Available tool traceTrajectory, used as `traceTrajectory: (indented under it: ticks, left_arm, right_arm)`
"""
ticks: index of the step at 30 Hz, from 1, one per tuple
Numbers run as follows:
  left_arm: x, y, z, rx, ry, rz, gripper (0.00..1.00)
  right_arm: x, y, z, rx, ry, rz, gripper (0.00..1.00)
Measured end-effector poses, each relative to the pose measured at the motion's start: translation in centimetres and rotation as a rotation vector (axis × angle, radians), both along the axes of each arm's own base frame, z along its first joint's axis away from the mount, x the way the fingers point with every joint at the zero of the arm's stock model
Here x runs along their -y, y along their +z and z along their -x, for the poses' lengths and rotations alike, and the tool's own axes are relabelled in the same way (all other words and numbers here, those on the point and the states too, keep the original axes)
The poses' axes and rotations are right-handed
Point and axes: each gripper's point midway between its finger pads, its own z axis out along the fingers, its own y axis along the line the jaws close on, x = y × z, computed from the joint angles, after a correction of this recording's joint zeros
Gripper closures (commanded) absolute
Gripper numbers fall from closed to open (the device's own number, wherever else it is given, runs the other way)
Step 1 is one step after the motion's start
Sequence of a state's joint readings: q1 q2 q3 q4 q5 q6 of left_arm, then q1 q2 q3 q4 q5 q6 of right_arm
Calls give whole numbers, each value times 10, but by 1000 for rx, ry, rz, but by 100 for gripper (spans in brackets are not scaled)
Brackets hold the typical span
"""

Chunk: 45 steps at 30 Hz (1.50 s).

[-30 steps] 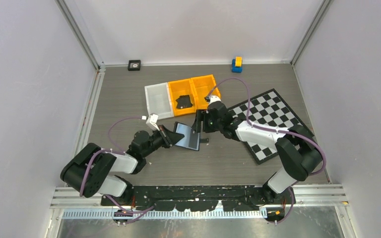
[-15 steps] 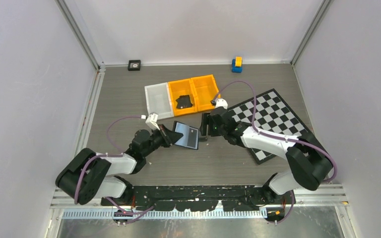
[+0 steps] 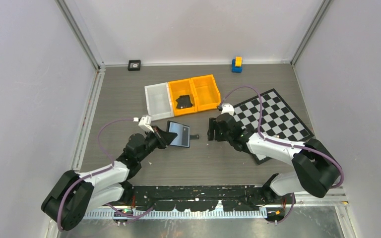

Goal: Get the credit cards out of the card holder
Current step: Remove the credit card from the card holder.

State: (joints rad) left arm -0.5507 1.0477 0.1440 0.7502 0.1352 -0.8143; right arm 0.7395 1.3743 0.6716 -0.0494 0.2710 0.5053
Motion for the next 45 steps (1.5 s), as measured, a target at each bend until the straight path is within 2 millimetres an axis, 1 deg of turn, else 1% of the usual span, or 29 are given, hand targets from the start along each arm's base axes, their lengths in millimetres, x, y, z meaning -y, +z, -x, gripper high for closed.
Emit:
traceTrajectory:
  ticks: [3, 7, 11, 15, 16, 19, 21, 24, 25, 28, 29, 31, 36, 43, 45]
  left_arm:
    - [-3, -2, 0, -2, 10, -16, 100]
    - [-4, -7, 1, -16, 10, -30, 100]
    - [-4, -10, 1, -25, 13, -38, 100]
    - [-5, -10, 1, -24, 16, -41, 100]
    - [-5, -11, 1, -25, 16, -41, 100]
    - [-5, -11, 1, -26, 16, -43, 100]
    - [-5, -12, 1, -29, 17, -44, 100]
    - [-5, -12, 1, -32, 16, -46, 100]
    - [-5, -13, 1, -33, 16, -47, 100]
    - [-6, -14, 2, -37, 16, -49, 100]
    - [-6, -14, 2, -37, 16, -50, 100]
    - [-6, -15, 2, -39, 17, -52, 98]
    - [-8, -17, 1, -34, 26, -71, 91]
    - [-10, -23, 0, -45, 38, -88, 89]
    - [-12, -26, -1, -52, 45, -98, 89]
  right_arm:
    - [-8, 4, -1, 7, 26, -35, 34]
    - [-24, 3, -1, -4, 81, -89, 40]
    - [-39, -9, 1, -46, 133, -115, 44]
    - [-48, -23, -2, -92, 153, -109, 46]
    - [-51, -26, -2, -104, 161, -111, 48]
    - [-60, -30, 0, -134, 191, -125, 50]
    - [-65, -31, 1, -147, 210, -140, 53]
    - [-70, -32, 2, -159, 228, -152, 63]
    - [-72, -32, 2, -162, 234, -156, 69]
    - [-77, -33, 2, -173, 252, -166, 95]
    - [-77, -33, 3, -175, 260, -166, 98]
    - [-78, -33, 3, -177, 267, -170, 99]
    - [-79, -28, 3, -163, 272, -182, 100]
    - [-76, -9, 8, -116, 283, -218, 100]
    - [-76, -6, 8, -109, 284, -223, 100]
